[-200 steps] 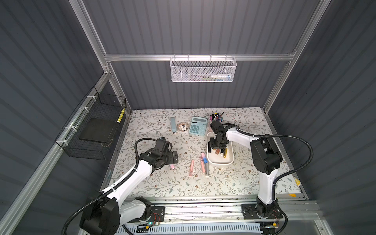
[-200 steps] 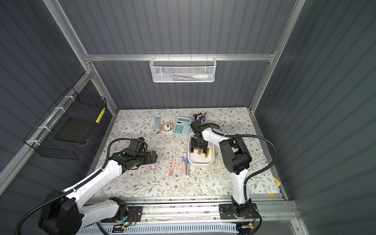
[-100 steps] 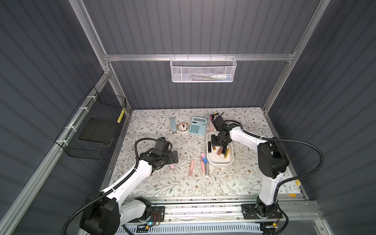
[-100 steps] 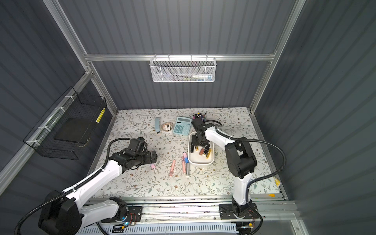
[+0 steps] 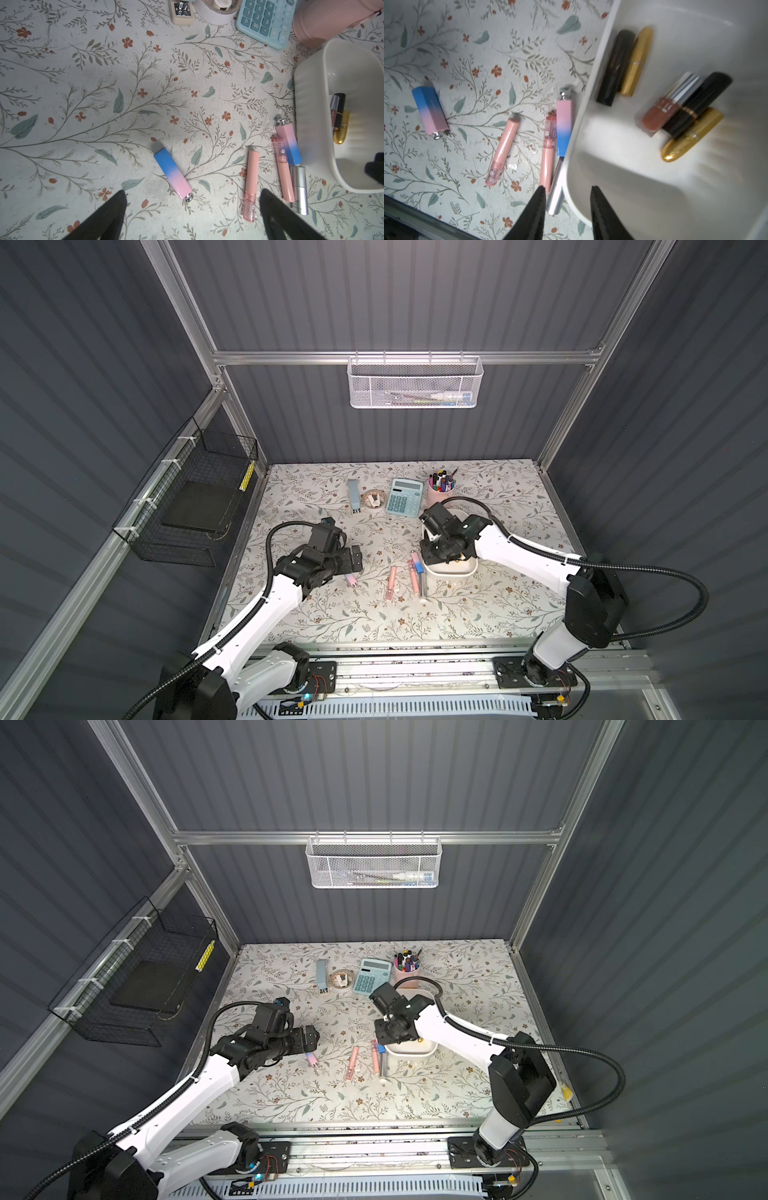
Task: Put the lipstick into the storage box
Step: Place the lipstick in the storage box, then pick up the lipstick at the center of the board.
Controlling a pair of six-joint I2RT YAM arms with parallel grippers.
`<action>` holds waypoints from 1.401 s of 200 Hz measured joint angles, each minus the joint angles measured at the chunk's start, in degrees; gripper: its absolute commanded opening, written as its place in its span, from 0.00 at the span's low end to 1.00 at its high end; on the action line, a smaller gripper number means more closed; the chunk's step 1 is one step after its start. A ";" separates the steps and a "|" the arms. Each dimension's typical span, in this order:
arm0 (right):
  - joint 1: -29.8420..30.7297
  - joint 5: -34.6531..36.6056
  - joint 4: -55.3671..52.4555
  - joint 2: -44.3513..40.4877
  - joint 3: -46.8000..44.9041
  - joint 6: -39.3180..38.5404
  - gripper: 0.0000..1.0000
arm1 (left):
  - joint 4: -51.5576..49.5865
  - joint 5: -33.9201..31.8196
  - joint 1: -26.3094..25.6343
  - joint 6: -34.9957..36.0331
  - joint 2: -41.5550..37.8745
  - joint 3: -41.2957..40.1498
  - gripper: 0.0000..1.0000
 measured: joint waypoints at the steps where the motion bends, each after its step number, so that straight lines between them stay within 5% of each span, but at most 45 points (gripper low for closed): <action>1: 0.28 0.02 -0.04 0.00 -0.13 0.11 0.40 | -0.04 0.00 0.00 0.00 -0.02 0.00 1.00; 86: 7.78 2.69 1.57 -1.05 -8.24 8.04 0.38 | -2.40 0.24 0.00 -0.04 -3.72 0.00 1.00; 280: 8.20 3.74 6.78 9.18 -8.59 10.38 0.30 | -4.07 0.15 0.00 -0.46 -5.55 0.00 1.00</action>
